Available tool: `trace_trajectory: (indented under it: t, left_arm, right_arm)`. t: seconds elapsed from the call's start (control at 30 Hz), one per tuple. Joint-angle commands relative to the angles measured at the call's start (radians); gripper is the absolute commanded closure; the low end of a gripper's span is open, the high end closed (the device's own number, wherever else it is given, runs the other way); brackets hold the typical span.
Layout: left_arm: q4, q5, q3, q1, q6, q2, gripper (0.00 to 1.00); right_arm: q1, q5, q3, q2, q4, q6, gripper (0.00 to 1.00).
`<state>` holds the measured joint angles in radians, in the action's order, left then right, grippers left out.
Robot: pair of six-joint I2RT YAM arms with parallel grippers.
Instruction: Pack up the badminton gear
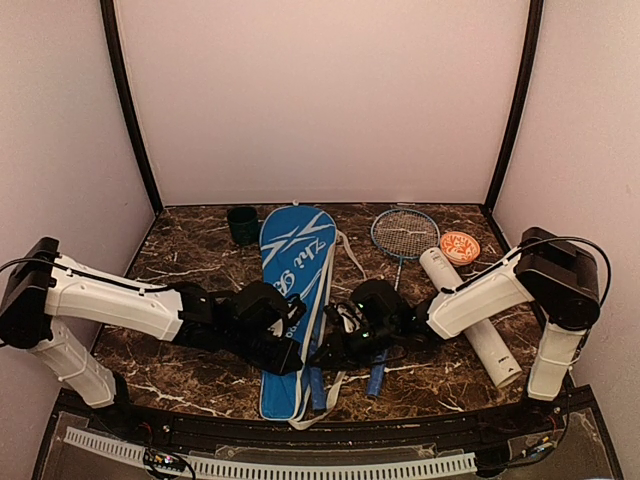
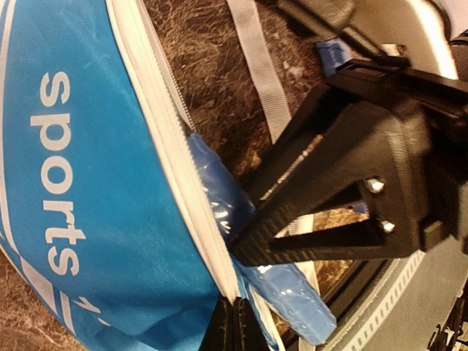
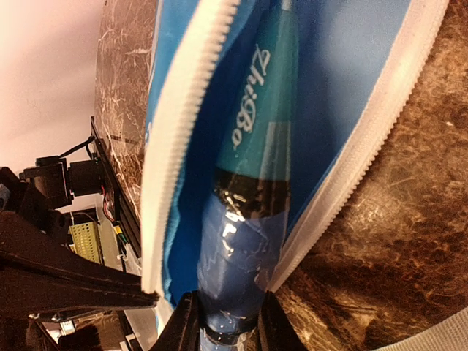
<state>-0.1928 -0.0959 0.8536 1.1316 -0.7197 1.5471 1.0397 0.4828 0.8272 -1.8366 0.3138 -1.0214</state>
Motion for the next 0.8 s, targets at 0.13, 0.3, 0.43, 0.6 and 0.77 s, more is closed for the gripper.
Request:
trace_trajectory:
  t: [0.13, 0.3, 0.43, 0.6, 0.77]
  left_arm:
    - [0.078, -0.098, -0.051, 0.011, -0.026, -0.099, 1.00]
    - [0.103, -0.119, -0.058, 0.011, -0.026, -0.101, 1.00]
    - [0.139, -0.138, -0.077, 0.012, -0.040, -0.113, 1.00]
    - [0.186, -0.159, -0.100, 0.011, -0.061, -0.132, 1.00]
    - [0.207, -0.160, -0.120, 0.011, -0.078, -0.140, 1.00]
  right_arm:
    - [0.006, 0.015, 0.069, -0.008, 0.114, 0.017, 1.00]
    - [0.011, 0.009, 0.109, 0.007, 0.115, -0.015, 1.00]
    - [0.013, -0.020, 0.110, 0.014, 0.143, -0.050, 1.00]
    - [0.013, -0.008, 0.098, -0.067, 0.233, -0.075, 1.00]
    - [0.014, 0.044, 0.086, -0.154, 0.403, -0.143, 0.98]
